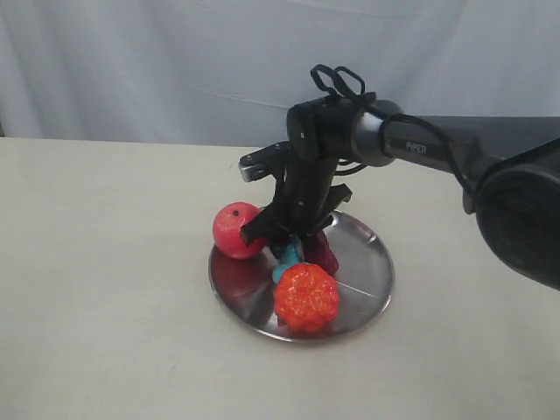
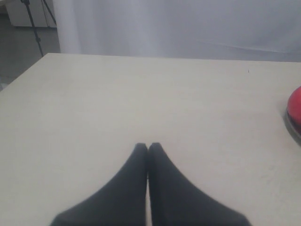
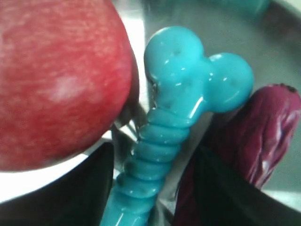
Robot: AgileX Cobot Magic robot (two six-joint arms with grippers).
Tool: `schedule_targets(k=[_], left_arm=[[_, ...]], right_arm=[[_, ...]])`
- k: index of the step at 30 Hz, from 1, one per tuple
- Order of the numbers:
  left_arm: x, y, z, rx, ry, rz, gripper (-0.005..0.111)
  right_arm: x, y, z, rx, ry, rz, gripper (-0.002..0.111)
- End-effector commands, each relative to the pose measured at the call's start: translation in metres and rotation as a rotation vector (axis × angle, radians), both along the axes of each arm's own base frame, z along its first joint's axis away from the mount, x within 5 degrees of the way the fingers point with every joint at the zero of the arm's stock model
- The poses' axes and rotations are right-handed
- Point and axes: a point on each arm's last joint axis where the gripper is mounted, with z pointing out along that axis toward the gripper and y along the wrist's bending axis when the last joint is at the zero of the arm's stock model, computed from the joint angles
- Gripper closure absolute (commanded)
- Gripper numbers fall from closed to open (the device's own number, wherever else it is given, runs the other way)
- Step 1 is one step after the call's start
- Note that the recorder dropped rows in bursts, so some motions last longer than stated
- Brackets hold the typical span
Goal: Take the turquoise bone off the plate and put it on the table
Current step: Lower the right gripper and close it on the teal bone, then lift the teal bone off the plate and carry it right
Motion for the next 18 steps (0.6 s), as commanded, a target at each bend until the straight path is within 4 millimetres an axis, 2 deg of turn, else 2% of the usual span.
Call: schedule_targets(k=[1,6,8,13,16,18], left_arm=[[0.0,0.0,0.0,-0.008,-0.005,0.005,0.107],[0.0,0.0,0.0,-0.008,-0.005,0.005,0.107],[0.0,0.0,0.0,-0.008,-0.005,0.005,0.107],[0.0,0.0,0.0,-0.008,-0.005,0.005,0.107],[0.0,0.0,0.0,-0.008,-0.005,0.005,0.107],[0.0,0.0,0.0,-0.008,-0.005,0.005,0.107]], right_arm=[[0.002,0.001,-0.006,0.006,-0.007,0.004,0.058],[0.003,0.001,-0.011,0.005,0.002,0.004,0.058],[0.003,0.001,-0.011,0.005,0.002,0.004,0.067],[0.003,0.001,-0.009,0.005,-0.001,0.004,0.105],[0.003,0.001,0.004,0.009,-0.027,0.004,0.109],[0.002,0.001,0.021,0.014,-0.057,0.0,0.109]])
